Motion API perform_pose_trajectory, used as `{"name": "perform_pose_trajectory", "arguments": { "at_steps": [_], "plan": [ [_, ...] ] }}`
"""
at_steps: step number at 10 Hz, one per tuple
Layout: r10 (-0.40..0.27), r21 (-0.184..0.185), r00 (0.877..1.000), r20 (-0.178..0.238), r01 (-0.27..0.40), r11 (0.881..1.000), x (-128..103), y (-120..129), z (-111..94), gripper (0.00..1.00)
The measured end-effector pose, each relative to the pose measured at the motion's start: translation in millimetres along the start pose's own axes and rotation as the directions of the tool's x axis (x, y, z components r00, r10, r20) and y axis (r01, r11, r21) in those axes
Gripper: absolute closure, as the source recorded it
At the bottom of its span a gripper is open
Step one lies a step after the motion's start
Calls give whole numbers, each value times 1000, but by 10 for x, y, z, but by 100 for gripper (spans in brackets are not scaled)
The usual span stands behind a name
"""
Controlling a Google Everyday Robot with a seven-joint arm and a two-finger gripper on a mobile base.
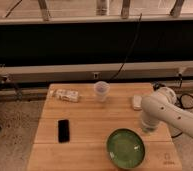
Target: Push the ceramic bowl across the table
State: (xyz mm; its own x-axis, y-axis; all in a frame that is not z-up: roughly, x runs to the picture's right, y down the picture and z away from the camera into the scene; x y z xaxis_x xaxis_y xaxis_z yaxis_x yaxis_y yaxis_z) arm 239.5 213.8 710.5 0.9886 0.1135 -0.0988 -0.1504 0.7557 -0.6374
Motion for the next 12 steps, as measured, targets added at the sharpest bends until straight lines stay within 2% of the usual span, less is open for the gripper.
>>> {"name": "perform_pose_trajectory", "arguments": {
  "at_steps": [4,7,9,12],
  "plan": [
    [42,-38,999,15,-41,998,48,62,124,97],
    [66,-83,997,31,-64,995,10,127,275,97],
    [79,-100,996,38,-75,992,9,158,328,97],
    [79,-118,996,47,-73,990,-32,187,528,97]
  ]
}}
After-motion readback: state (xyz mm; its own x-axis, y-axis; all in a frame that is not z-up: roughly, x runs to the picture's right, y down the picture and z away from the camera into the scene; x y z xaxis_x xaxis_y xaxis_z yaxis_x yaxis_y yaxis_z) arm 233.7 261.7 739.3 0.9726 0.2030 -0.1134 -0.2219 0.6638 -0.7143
